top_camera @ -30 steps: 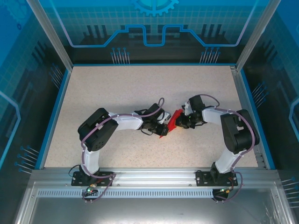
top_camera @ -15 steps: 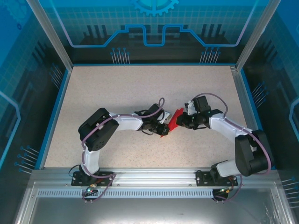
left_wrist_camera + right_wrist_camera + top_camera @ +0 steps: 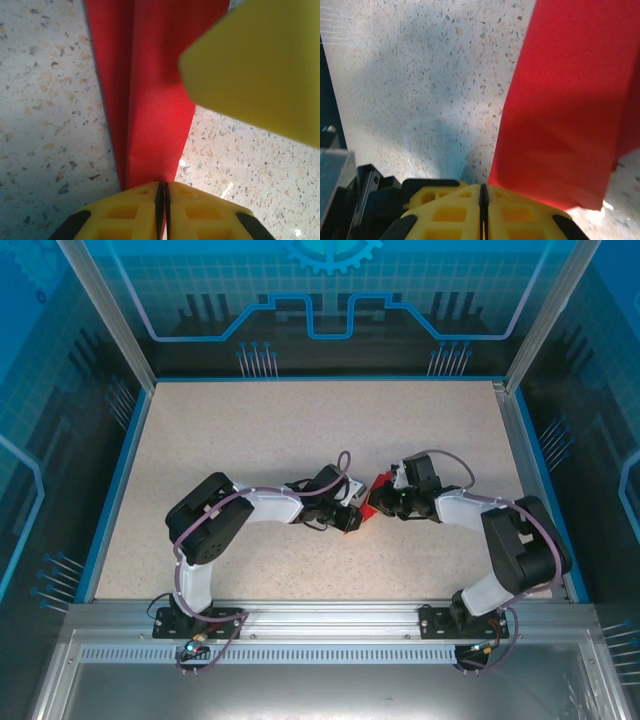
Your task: Fold a paper plane with a square sheet of paper (pick it up from the middle)
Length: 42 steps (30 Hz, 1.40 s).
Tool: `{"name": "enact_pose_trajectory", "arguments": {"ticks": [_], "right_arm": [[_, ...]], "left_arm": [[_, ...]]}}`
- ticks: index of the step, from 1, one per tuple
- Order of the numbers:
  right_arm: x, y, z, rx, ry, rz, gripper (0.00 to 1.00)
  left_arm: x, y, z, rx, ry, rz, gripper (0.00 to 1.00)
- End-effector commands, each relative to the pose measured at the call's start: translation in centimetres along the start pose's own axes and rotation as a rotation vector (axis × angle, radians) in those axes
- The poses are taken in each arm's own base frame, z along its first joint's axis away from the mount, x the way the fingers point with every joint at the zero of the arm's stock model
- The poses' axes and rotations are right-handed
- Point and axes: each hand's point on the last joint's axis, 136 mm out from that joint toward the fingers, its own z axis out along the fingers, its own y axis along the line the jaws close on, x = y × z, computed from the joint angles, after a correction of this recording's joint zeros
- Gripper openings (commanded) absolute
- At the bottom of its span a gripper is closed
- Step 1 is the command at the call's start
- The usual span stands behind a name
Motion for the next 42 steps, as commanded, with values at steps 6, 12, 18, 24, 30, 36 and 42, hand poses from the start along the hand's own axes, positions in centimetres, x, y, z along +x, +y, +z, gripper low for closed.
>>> {"name": "enact_pose_trajectory", "arguments": {"ticks": [6, 12, 18, 24, 30, 36, 42], "right_arm": [[-0.6, 0.5, 2.3, -0.056, -0.022, 0.012, 0.07], [-1.2, -0.4, 3.3, -0.004, -0.008, 0.005, 0.06], [-1.7, -2.1, 3.5, 0.079, 0.005, -0.014, 0.05], [-2.5, -3.6, 3.6, 0.147, 0.019, -0.037, 0.04], [-3.6, -5.3, 3.3, 0.195, 0.020, -0.035, 0.04], [-4.7, -5.9, 3.1, 0.204, 0.013, -0.022, 0.04], [-5.6, -6.9, 2.6, 0.232, 0.006, 0.008, 0.04]], "left_arm": [[6.2, 3.7, 1.1, -0.116, 0.164, -0.047, 0.14], [6.8, 4.1, 1.2, -0.123, 0.174, -0.043, 0.14], [7.4, 4.4, 0.9, -0.136, 0.187, -0.029, 0.14], [7.8, 4.6, 0.8, -0.143, 0.196, -0.017, 0.14], [8.4, 5.0, 0.6, -0.159, 0.209, -0.001, 0.14], [9.2, 5.5, 0.5, -0.179, 0.230, 0.010, 0.13], [9.8, 6.0, 0.4, -0.191, 0.245, 0.012, 0.13]]}}
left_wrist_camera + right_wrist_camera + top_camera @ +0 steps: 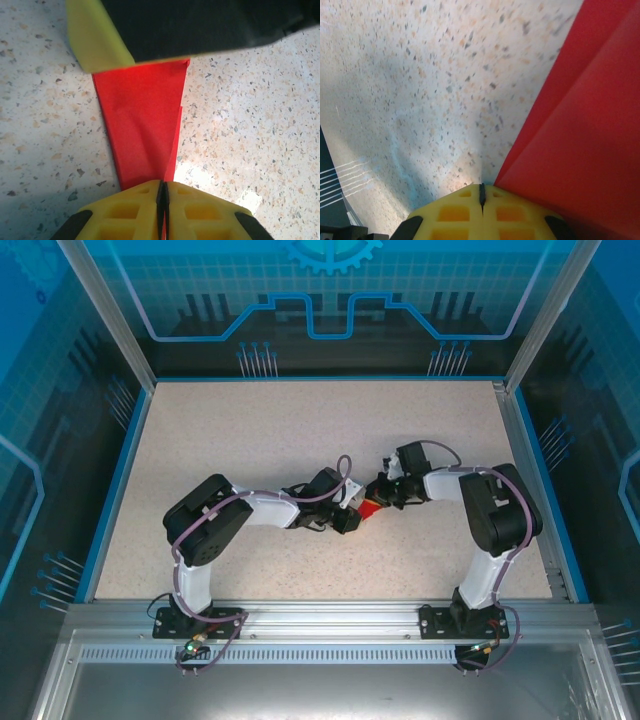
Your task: Fold a paper plane with a square sheet of paper (pick it up from the middle)
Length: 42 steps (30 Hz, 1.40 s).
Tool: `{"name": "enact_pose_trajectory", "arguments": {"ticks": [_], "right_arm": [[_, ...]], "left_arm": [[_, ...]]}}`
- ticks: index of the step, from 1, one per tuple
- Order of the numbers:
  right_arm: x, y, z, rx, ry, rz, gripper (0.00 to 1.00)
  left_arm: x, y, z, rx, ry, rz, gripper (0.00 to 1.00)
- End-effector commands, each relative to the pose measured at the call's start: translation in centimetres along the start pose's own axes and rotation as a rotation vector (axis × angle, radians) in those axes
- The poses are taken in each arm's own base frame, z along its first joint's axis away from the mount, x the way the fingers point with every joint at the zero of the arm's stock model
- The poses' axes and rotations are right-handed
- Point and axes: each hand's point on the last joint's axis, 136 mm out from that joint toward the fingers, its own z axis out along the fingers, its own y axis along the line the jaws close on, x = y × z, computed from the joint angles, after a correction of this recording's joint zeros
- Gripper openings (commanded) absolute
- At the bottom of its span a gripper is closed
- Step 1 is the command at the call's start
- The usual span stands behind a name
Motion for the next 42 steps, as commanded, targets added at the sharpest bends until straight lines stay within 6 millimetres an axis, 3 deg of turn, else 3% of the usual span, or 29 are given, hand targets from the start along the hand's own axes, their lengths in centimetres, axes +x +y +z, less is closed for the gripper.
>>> {"name": "enact_pose_trajectory", "arguments": {"ticks": [1, 4, 20, 42], "right_arm": [[-2.5, -5.2, -0.7, 0.176, -0.088, 0.061, 0.04], [-3.8, -4.8, -1.0, 0.166, -0.113, 0.060, 0.03], [-7.1, -5.2, -2.1, 0.095, -0.171, 0.144, 0.03], [-12.8, -5.3, -2.3, 0.013, -0.247, 0.238, 0.03]], "left_arm": [[10.6, 4.4, 0.0, -0.166, 0.319, -0.079, 0.13], [10.8, 4.6, -0.1, -0.171, 0.326, -0.079, 0.13], [12.7, 5.5, -0.8, -0.187, 0.376, -0.083, 0.12], [13.2, 5.5, -1.5, -0.191, 0.392, -0.073, 0.12]]}}
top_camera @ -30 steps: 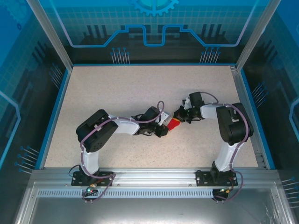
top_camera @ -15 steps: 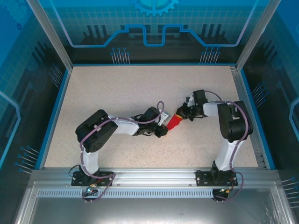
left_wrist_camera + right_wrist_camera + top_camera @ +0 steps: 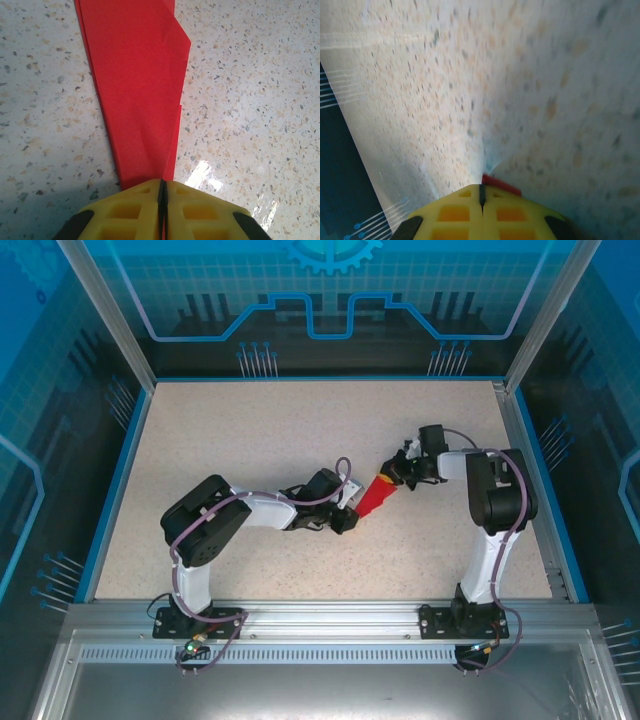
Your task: Fold a paper plane with a square sheet of paper (pick it up from the middle)
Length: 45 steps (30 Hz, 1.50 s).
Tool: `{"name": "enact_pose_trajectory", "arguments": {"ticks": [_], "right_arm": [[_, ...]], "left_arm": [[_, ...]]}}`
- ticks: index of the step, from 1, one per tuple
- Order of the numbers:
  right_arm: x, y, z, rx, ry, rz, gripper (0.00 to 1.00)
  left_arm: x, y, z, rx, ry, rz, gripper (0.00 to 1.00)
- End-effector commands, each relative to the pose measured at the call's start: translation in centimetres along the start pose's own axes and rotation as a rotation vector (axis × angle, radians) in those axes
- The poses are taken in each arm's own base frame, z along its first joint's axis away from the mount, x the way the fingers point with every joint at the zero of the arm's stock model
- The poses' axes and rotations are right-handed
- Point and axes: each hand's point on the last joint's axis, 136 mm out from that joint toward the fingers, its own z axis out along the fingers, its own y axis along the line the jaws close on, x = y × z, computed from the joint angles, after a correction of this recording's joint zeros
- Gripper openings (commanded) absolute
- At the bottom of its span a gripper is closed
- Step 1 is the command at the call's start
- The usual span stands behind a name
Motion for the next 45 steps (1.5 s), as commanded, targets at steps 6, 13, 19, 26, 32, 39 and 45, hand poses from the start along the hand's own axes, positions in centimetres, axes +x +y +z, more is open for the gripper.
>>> {"name": "enact_pose_trajectory", "arguments": {"ticks": [6, 13, 19, 26, 32, 39, 45], "right_arm": [[-5.7, -1.8, -1.0, 0.053, -0.172, 0.016, 0.03], [-4.2, 1.8, -3.8, -0.022, -0.189, -0.076, 0.03], [1.4, 2.9, -5.3, -0.054, -0.146, -0.119, 0.04], [10.0, 4.1, -1.5, -0.127, -0.038, -0.125, 0.03], [12.7, 3.4, 0.7, -0.071, -0.016, -0.140, 0.02], [12.8, -0.1, 2.4, 0.026, 0.010, -0.137, 0.01], [12.9, -3.6, 2.6, 0.120, 0.019, -0.125, 0.01]], "left_arm": [[12.7, 3.7, -1.4, -0.142, 0.413, -0.122, 0.13], [11.8, 3.4, -0.9, -0.123, 0.397, -0.132, 0.14], [10.8, 3.1, -0.7, -0.107, 0.371, -0.134, 0.15], [9.8, 2.7, -0.8, -0.091, 0.335, -0.132, 0.15], [9.6, 2.6, -1.2, -0.086, 0.326, -0.125, 0.14], [9.1, 2.3, -1.7, -0.078, 0.300, -0.117, 0.14], [8.6, 1.7, -2.5, -0.063, 0.286, -0.113, 0.13]]}}
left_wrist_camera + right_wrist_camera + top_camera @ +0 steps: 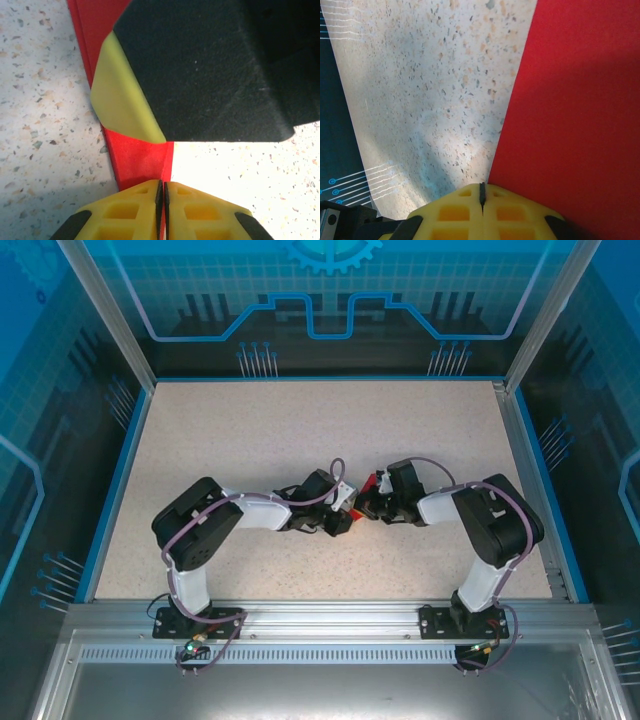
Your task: Fold a paper plane with a square sheet of paper (pick it up from the middle)
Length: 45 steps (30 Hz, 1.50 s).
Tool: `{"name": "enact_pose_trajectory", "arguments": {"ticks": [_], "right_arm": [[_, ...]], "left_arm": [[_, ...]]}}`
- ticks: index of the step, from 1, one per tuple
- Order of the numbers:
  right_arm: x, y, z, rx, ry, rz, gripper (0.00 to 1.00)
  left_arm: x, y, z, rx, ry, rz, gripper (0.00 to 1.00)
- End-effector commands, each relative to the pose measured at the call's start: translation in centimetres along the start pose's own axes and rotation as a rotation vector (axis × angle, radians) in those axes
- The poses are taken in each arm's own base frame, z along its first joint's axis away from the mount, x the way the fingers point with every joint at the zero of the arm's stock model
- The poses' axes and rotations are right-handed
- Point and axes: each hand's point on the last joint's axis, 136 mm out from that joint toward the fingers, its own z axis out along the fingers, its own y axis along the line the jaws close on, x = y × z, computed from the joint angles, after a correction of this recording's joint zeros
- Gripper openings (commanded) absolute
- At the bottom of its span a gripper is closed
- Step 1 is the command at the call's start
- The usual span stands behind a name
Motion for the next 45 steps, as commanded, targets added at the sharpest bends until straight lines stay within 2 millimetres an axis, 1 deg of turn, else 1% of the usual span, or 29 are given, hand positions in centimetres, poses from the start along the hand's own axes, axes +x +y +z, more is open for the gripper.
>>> {"name": "enact_pose_trajectory", "arguments": {"ticks": [1, 3, 6, 10, 17, 23, 25, 28, 32, 36, 39, 41, 45], "right_arm": [[0.5, -5.9, 0.2, 0.184, -0.011, 0.040, 0.00], [0.5, -6.8, 0.1, 0.197, -0.011, 0.055, 0.00], [0.6, -7.5, 0.0, 0.215, -0.009, 0.058, 0.00], [0.5, -8.0, 0.0, 0.228, -0.012, 0.056, 0.00], [1.1, -9.1, 0.3, 0.254, 0.007, 0.064, 0.00], [1.6, -9.6, 0.4, 0.259, 0.019, 0.074, 0.00], [1.7, -9.7, 0.4, 0.259, 0.022, 0.072, 0.00], [2.0, -9.8, 0.4, 0.256, 0.029, 0.072, 0.00], [2.2, -9.7, 0.3, 0.250, 0.035, 0.065, 0.00], [2.3, -9.5, 0.2, 0.238, 0.041, 0.064, 0.00], [2.4, -9.3, 0.2, 0.226, 0.040, 0.062, 0.00], [2.3, -9.1, 0.2, 0.221, 0.040, 0.063, 0.00], [2.3, -9.0, 0.1, 0.217, 0.039, 0.060, 0.00]], "left_arm": [[7.7, 1.9, -0.9, -0.068, 0.249, -0.091, 0.13], [8.0, 1.9, -1.1, -0.070, 0.258, -0.093, 0.13], [8.6, 1.9, -1.3, -0.072, 0.275, -0.099, 0.12], [9.2, 2.2, -1.9, -0.100, 0.283, -0.092, 0.11], [10.3, 1.8, -2.4, -0.154, 0.316, -0.036, 0.10], [11.7, 1.8, -2.7, -0.155, 0.350, -0.050, 0.07], [11.7, 1.3, -3.0, -0.135, 0.348, -0.054, 0.07], [10.3, -0.4, -3.9, -0.069, 0.309, -0.056, 0.07], [6.4, -2.4, -5.3, 0.009, 0.204, -0.061, 0.07], [2.3, -3.0, -6.0, 0.066, 0.100, -0.085, 0.06], [-0.1, -3.2, -5.6, 0.103, 0.041, -0.104, 0.05], [-0.8, -2.8, -4.7, 0.110, 0.028, -0.112, 0.04], [-0.4, -2.1, -2.5, 0.123, 0.055, -0.140, 0.03]]}}
